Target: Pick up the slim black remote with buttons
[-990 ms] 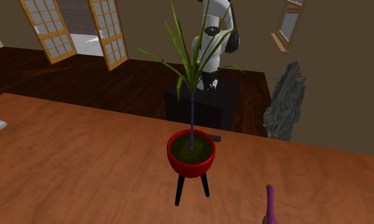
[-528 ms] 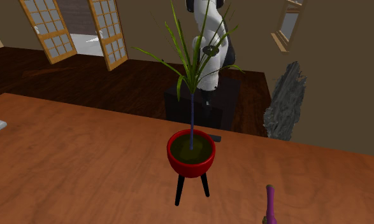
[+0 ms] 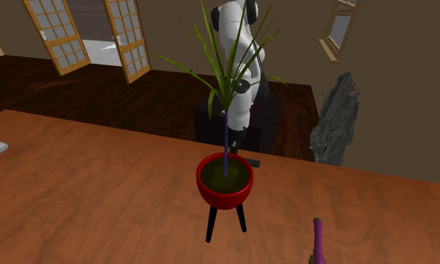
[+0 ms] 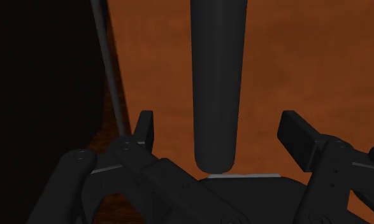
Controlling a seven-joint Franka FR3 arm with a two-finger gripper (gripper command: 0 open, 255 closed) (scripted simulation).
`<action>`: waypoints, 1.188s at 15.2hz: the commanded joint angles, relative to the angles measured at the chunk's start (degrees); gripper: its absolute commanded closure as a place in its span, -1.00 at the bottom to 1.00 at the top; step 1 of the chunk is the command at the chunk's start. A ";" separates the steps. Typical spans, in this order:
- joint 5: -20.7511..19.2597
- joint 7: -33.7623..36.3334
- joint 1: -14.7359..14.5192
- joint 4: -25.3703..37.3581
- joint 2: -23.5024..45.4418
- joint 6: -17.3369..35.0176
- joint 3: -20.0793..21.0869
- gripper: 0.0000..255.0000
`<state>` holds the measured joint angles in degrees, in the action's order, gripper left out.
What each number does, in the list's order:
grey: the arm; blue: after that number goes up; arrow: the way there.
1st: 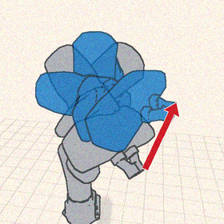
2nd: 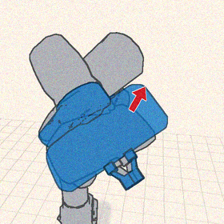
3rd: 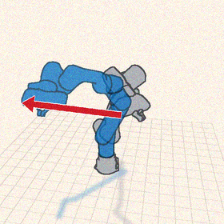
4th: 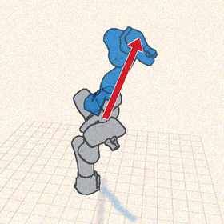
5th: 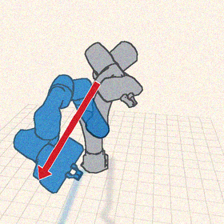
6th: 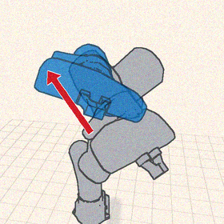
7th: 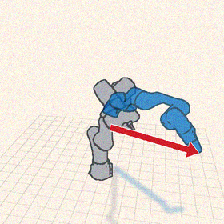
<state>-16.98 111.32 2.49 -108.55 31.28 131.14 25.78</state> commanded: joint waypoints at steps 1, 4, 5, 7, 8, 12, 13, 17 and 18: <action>-0.72 0.90 -0.53 1.01 1.80 0.77 -0.83 -1.00; -1.57 1.40 -1.02 1.12 3.49 2.27 -1.51 -1.00; -1.86 1.56 -1.18 1.18 4.06 2.76 -1.74 -1.00; -2.30 1.82 -1.45 1.29 4.97 3.53 -2.10 -1.00; -2.30 1.82 -1.45 1.30 4.98 3.53 -2.11 -1.00; -2.37 1.83 -1.50 1.46 5.19 3.57 -2.18 1.00; -2.35 1.79 -1.49 1.52 5.19 3.51 -2.17 1.00; -2.33 1.74 -1.49 1.68 5.22 3.39 -2.16 1.00; -2.30 1.82 -1.45 1.30 4.98 3.53 -2.10 1.00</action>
<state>-19.29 113.10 1.03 -107.04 36.21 134.64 23.70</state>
